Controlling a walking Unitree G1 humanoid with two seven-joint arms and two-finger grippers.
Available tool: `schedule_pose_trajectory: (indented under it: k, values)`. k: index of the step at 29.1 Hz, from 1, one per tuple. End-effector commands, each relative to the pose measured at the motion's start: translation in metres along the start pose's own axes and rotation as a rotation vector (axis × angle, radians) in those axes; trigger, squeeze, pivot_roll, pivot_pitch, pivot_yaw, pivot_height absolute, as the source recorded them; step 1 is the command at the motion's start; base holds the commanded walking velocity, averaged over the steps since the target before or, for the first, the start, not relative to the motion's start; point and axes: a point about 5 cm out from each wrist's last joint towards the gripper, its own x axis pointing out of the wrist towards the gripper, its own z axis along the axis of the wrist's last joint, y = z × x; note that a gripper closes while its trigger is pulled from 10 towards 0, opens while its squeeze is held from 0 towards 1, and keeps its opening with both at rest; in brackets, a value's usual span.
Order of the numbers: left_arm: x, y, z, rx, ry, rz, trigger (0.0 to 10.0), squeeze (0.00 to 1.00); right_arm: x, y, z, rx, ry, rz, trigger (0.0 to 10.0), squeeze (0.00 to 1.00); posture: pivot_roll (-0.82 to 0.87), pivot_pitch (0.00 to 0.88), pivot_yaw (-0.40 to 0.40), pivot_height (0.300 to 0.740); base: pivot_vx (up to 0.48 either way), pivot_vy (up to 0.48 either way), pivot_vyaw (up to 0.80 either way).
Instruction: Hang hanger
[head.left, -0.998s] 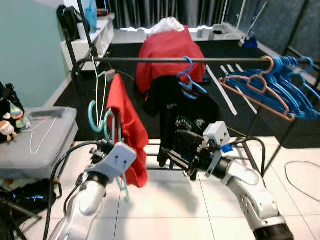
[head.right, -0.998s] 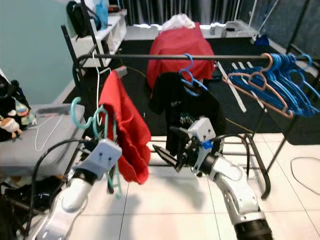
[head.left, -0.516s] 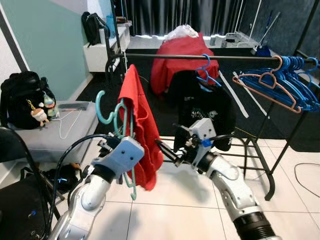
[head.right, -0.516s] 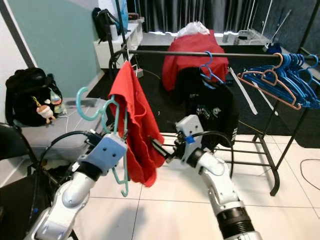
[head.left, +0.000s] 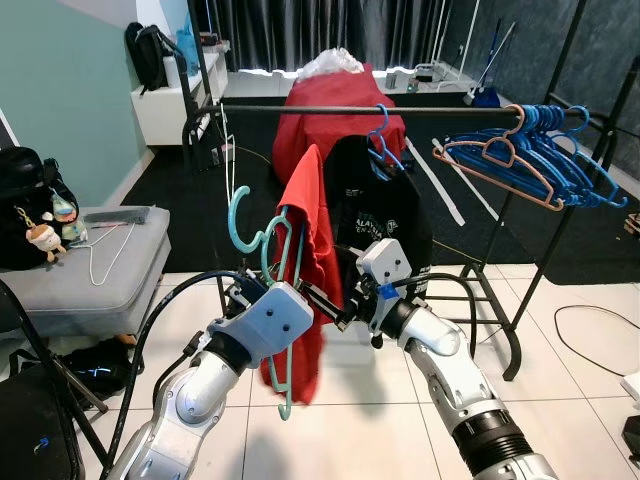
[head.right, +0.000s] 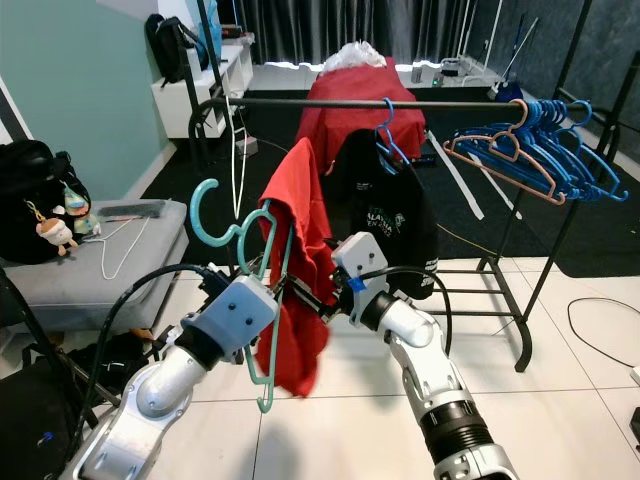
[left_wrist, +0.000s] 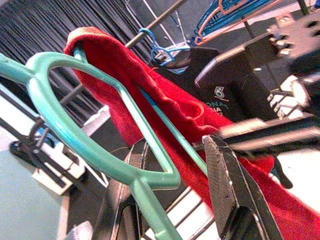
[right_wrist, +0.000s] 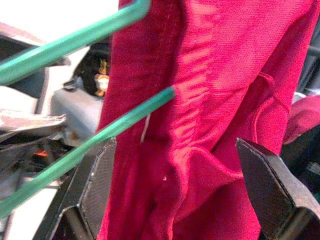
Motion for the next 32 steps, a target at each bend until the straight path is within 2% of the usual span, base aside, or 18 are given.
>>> schedule_pose_trajectory:
  k: [1, 4, 5, 8, 9, 21, 25, 28, 29, 32]
  values:
    - [0.003, 0.004, 0.010, -0.005, -0.048, 0.012, 10.0, 0.00, 0.001, 0.000, -0.001, -0.021, 0.006, -0.004, 10.0, 0.00, -0.01, 0.000, -0.007, 0.740, 0.000, 0.000, 0.00]
    - [0.003, 0.004, 0.011, -0.006, -0.048, 0.010, 10.0, 0.00, 0.002, -0.005, -0.002, -0.040, 0.027, -0.037, 10.0, 0.00, -0.01, 0.000, -0.011, 0.740, 0.000, 0.000, 0.00]
    - [0.002, 0.005, 0.012, -0.007, -0.048, 0.012, 10.0, 0.00, 0.002, -0.013, -0.005, -0.076, 0.067, -0.094, 0.0, 0.00, 0.00, 0.000, -0.014, 0.740, 0.000, 0.000, 0.00]
    - [0.002, 0.005, 0.012, -0.009, -0.047, 0.014, 10.0, 0.00, 0.001, -0.020, -0.008, -0.104, 0.097, -0.140, 0.0, 0.00, 0.00, 0.000, -0.015, 0.740, 0.000, 0.000, 0.00]
    - [0.002, 0.006, 0.013, -0.010, -0.047, 0.019, 10.0, 0.00, -0.002, -0.031, -0.010, -0.133, 0.129, -0.195, 0.0, 0.00, 0.00, 0.000, -0.019, 0.740, 0.000, 0.000, 0.00]
    - [0.002, 0.007, 0.013, -0.012, -0.043, 0.026, 10.0, 0.00, -0.006, -0.043, -0.011, -0.144, 0.130, -0.243, 0.0, 0.00, 0.00, 0.000, -0.026, 0.740, 0.000, 0.000, 0.00]
    - [0.002, 0.009, 0.012, -0.014, -0.036, 0.035, 10.0, 0.00, -0.011, -0.057, -0.008, -0.124, 0.103, -0.295, 0.0, 0.00, 0.00, 0.000, -0.029, 0.740, 0.000, 0.000, 0.00]
    - [0.002, 0.009, 0.011, -0.014, -0.034, 0.035, 10.0, 0.00, -0.011, -0.059, -0.006, -0.109, 0.084, -0.294, 0.0, 0.00, 0.00, 0.000, -0.028, 0.740, 0.000, 0.000, 0.00]
    - [0.002, 0.009, 0.011, -0.013, -0.032, 0.036, 10.0, 0.00, -0.010, -0.057, -0.003, -0.063, 0.049, -0.268, 0.0, 0.00, 0.00, 0.000, -0.027, 0.740, 0.000, 0.000, 0.00]
    - [0.002, 0.009, 0.011, -0.013, -0.032, 0.036, 10.0, 0.00, -0.010, -0.057, -0.003, -0.063, 0.049, -0.268, 0.0, 0.00, 0.00, 0.000, -0.027, 0.740, 0.000, 0.000, 0.00]
